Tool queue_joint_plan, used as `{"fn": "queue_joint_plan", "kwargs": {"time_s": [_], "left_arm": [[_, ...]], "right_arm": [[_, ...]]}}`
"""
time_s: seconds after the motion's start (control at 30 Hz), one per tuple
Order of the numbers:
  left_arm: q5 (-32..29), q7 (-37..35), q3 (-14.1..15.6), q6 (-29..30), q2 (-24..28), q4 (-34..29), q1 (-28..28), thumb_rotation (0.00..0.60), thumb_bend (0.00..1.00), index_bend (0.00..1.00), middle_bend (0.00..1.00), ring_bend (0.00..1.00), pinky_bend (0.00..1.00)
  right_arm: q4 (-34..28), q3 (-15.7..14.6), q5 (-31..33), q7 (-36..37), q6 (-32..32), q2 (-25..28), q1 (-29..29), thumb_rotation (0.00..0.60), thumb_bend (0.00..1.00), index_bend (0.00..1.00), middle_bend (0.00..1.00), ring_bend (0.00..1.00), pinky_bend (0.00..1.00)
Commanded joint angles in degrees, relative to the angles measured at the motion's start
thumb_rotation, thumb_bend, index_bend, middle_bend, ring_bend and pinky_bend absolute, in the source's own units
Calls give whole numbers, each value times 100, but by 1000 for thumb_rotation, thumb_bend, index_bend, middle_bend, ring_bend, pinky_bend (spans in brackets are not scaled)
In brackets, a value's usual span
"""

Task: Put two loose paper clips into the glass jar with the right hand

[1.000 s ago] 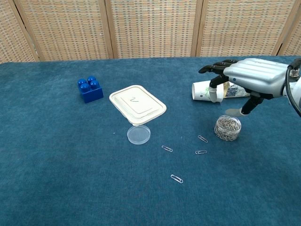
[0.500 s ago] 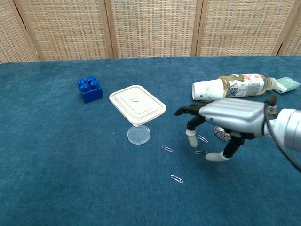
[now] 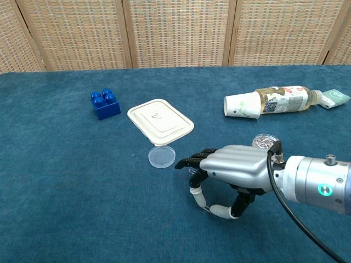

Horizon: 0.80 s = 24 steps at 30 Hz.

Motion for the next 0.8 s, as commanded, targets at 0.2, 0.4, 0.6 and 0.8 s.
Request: {"fn": "queue_joint_plan", "kwargs": {"time_s": [0.2,0.4,0.6,0.8], "left_arm": [[10,-8,8,-1,5,-6,0,600,0,0,0,0,0],[12,1,12,2,5,-14,0,600,0,0,0,0,0],[5,-11,6,4,10,-16,-1,600,0,0,0,0,0],[-2,-38,0,1,19,-6,-4,600,0,0,0,0,0]], "right_arm": [[21,-58,-19,-93,33,-4,-7,600,555,525,37,0,0],[3,-139,-43,-202,36,-9,-20,600,559,535,37,0,0],[105,-170,-13,-305,45,-96,-37,600,559,535,37,0,0],[266,-160,80,-480,92,-130,-68,600,559,536,38,0,0]]}}
